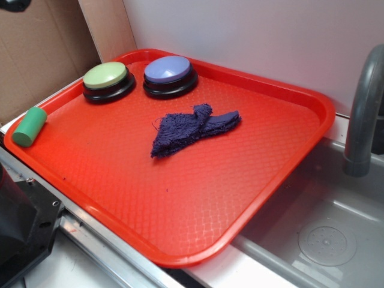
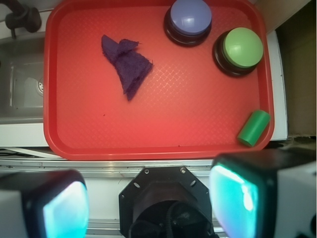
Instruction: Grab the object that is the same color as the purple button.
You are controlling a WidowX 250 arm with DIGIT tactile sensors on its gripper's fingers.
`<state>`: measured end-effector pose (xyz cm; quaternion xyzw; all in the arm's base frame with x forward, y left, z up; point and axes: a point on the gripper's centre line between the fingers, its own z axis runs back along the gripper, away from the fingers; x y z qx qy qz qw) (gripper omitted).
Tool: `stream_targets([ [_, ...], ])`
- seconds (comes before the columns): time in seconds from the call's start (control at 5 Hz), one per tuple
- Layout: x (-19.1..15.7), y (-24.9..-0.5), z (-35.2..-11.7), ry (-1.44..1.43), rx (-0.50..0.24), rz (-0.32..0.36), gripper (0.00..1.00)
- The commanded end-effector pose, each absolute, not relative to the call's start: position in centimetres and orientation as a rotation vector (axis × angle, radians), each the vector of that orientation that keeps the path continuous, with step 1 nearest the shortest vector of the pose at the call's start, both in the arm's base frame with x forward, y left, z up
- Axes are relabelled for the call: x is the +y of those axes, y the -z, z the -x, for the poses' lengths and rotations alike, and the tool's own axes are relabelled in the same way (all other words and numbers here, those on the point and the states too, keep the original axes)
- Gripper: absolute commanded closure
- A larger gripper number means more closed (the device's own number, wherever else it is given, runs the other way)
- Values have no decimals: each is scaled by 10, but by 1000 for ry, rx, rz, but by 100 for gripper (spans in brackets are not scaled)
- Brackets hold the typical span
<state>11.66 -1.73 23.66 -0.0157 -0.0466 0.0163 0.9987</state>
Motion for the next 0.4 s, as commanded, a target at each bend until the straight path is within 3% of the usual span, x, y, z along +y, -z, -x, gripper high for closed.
stream_targets([
  [0.0,-17,-237,-117,-33,-93,31,0],
  [0.2,-22,-230,-122,-79,-100,30,0],
])
